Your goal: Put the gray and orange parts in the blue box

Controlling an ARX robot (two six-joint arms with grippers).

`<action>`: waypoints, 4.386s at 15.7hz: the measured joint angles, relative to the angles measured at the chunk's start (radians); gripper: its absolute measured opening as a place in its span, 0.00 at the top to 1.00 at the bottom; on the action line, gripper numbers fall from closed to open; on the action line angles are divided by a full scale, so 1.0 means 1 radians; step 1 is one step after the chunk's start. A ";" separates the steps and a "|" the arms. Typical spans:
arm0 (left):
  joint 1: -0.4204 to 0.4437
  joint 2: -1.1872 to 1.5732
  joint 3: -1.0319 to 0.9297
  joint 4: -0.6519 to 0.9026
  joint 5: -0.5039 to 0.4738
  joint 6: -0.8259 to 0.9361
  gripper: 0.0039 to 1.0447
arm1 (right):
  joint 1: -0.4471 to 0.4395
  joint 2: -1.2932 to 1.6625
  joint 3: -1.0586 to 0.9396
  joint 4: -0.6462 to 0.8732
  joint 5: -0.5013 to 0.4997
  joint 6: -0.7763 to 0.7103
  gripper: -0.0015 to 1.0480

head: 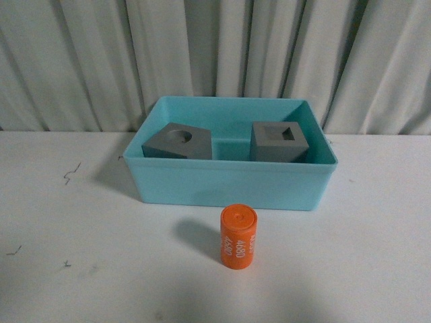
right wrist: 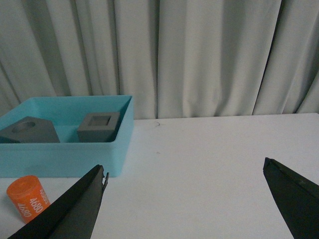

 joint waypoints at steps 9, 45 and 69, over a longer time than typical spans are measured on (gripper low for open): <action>0.000 0.000 0.000 -0.001 0.000 0.000 0.06 | -0.259 0.569 0.236 -0.080 -0.183 0.046 0.06; 0.000 0.000 0.000 0.000 0.000 0.000 0.06 | 0.401 2.086 1.009 0.293 -0.474 -0.418 0.52; 0.000 0.000 0.000 0.000 0.000 0.000 0.06 | 0.373 2.246 1.407 0.451 -0.174 0.059 0.54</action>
